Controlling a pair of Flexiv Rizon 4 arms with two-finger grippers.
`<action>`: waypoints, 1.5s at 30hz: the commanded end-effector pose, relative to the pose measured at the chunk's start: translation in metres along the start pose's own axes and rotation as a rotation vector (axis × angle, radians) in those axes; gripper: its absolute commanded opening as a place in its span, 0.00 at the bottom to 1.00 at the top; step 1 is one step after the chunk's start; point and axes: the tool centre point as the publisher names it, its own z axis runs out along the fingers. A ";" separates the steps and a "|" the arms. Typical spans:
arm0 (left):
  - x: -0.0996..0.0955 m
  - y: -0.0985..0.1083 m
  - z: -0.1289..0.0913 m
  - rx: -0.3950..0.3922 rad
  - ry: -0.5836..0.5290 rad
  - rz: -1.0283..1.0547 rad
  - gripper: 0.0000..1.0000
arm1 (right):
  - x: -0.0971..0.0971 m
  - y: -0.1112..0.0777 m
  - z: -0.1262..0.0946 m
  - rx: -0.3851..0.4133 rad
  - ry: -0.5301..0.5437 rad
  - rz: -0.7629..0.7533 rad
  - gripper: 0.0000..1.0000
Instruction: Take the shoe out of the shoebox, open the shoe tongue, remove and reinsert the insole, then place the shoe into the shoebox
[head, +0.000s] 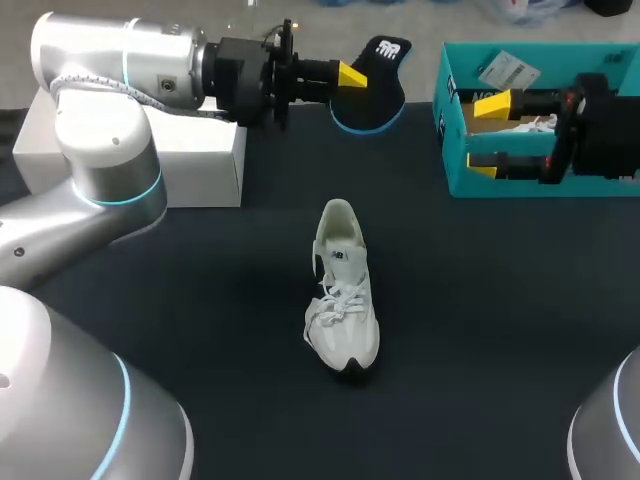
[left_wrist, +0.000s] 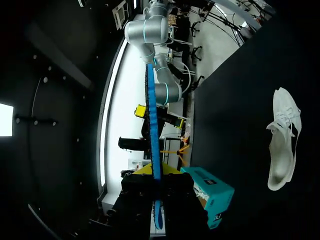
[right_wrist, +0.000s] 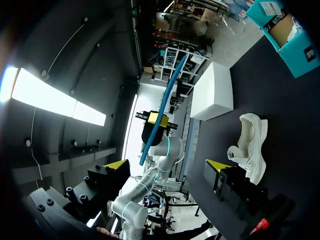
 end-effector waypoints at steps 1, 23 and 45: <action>0.000 -0.002 0.006 -0.022 -0.017 0.049 0.00 | 0.000 0.000 0.002 -0.001 -0.003 0.001 1.00; 0.018 -0.005 0.046 -0.042 0.011 0.208 0.00 | 0.010 0.029 0.052 0.024 -0.084 0.005 0.66; 0.008 -0.013 0.057 -0.061 -0.078 0.293 0.00 | -0.002 0.033 0.063 -0.021 -0.084 0.070 0.00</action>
